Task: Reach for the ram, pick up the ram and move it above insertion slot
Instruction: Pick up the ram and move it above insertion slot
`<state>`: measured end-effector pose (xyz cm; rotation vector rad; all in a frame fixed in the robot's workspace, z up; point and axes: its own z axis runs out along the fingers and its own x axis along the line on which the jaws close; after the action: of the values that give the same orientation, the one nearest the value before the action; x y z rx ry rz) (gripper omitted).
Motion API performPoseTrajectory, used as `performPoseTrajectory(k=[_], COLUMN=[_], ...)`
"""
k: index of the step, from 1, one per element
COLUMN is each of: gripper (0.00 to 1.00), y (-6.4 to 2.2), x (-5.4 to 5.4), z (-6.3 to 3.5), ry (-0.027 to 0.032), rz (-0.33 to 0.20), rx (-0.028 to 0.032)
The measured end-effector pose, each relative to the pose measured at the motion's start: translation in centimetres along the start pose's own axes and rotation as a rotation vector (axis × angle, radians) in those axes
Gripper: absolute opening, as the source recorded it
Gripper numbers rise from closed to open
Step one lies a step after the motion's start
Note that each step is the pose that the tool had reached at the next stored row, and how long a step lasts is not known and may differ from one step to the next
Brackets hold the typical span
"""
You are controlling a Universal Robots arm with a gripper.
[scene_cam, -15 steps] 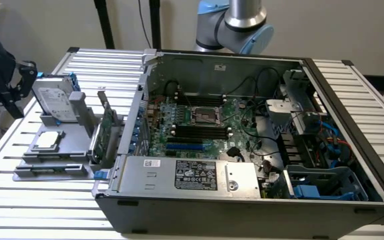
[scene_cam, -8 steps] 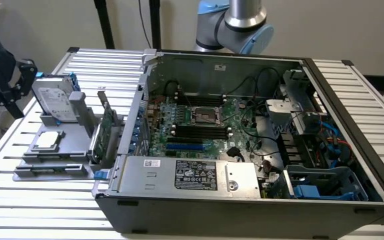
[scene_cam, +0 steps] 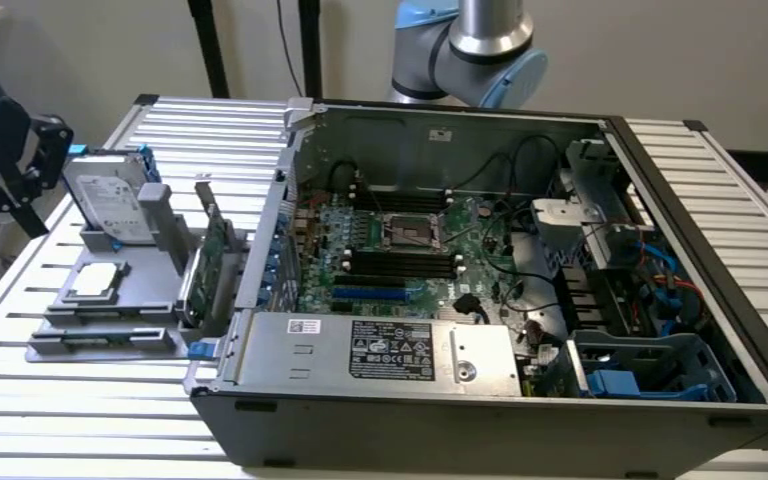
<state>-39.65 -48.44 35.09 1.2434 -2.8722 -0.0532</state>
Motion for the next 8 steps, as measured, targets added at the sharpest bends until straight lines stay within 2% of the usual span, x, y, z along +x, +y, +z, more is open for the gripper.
performPoseTrajectory(k=[8], gripper=[0.11], y=[0.00], x=[0.00], z=[0.00], ry=[0.0052], rz=[-0.146], rx=[-0.0004])
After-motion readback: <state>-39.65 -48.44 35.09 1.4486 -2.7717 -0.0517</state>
